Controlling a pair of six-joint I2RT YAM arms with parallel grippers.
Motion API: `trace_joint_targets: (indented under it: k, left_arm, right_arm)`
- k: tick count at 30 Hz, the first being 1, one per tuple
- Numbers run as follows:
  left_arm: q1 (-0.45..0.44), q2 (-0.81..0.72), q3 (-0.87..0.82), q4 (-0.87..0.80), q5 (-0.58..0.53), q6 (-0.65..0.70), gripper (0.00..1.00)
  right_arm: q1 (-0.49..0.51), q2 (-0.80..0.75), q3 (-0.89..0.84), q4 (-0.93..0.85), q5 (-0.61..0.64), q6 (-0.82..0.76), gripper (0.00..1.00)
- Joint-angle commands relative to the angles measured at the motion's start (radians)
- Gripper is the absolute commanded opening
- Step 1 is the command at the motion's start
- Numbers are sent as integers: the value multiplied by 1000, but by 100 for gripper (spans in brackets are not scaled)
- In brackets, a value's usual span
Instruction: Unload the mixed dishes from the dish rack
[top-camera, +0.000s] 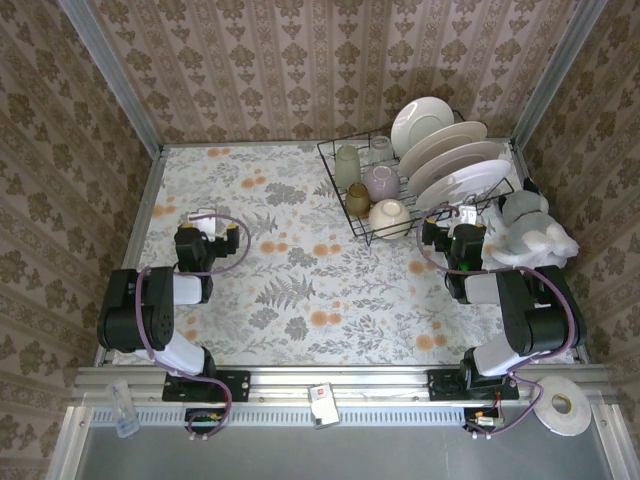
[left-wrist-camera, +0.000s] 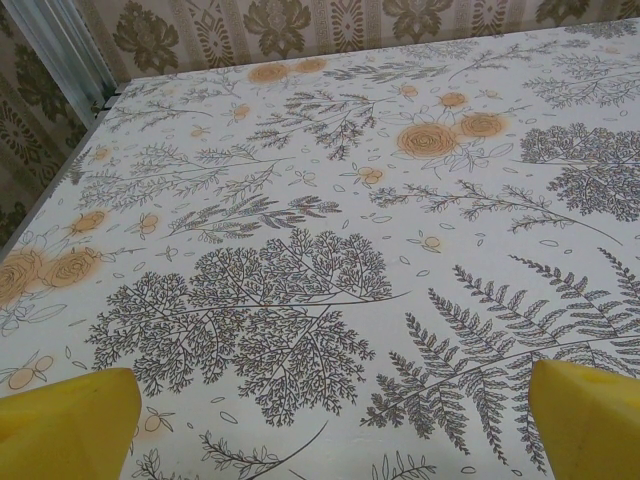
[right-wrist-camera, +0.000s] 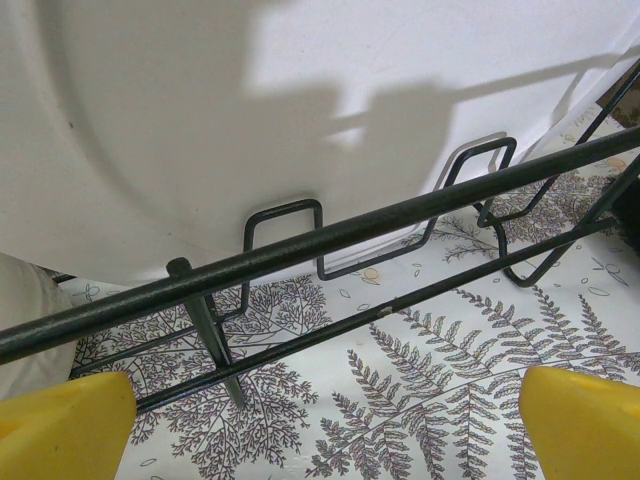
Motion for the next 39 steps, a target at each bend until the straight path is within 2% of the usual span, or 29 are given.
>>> trace_joint_targets:
  k: [1,6,8,10,12,15,19,20,23,24,26,28,33,37,39]
  left_arm:
    - [5,0,20,-9,16,-8,100]
    - [13,0,20,-9,29,-16,100]
    - [16,-1,9,10,-10,-33,100]
    - [25,-3,-32,80,-86,-74,100]
    - [28,-2,-74,163,-111,-88,100]
    - [5,-1,-13,49,-131,-63,100]
    - [-2,-37,-25,44,-156,-59,100]
    - [-6,-79,-22,-5,-187,-66,100]
    - [-38,-216,23,-203,-319,-71,100]
    - [-51,-269,41,-276,-354,-75,100]
    - [-69,-361,72,-399,-400,-101,100]
    - [-79,-453,106,-529,-418,-133,100]
    - [-97,-641,224,-865,-453,-304,100]
    - [-95,-705,317,-1051,-428,-398,100]
    - [-94,-717,371,-1146,-402,-445,100]
  right_arm:
    - [6,7,18,12,11,-14,100]
    - [4,4,15,15,8,-14,100]
    - [3,4,15,16,8,-14,100]
    - [3,4,15,15,8,-14,100]
    - [3,4,15,15,8,-14,100]
    - [3,6,15,15,8,-14,100]
    - [4,-3,6,31,30,-11,100]
    - [11,-33,-6,15,66,1,100]
    - [16,-60,-55,93,46,-17,100]
    - [27,-79,-48,70,91,-19,100]
    - [38,-182,21,-142,205,23,100]
    - [38,-267,82,-320,261,62,100]
    - [35,-458,124,-533,288,286,100]
    - [13,-547,159,-716,322,495,100]
    - [-3,-580,188,-886,375,717,100]
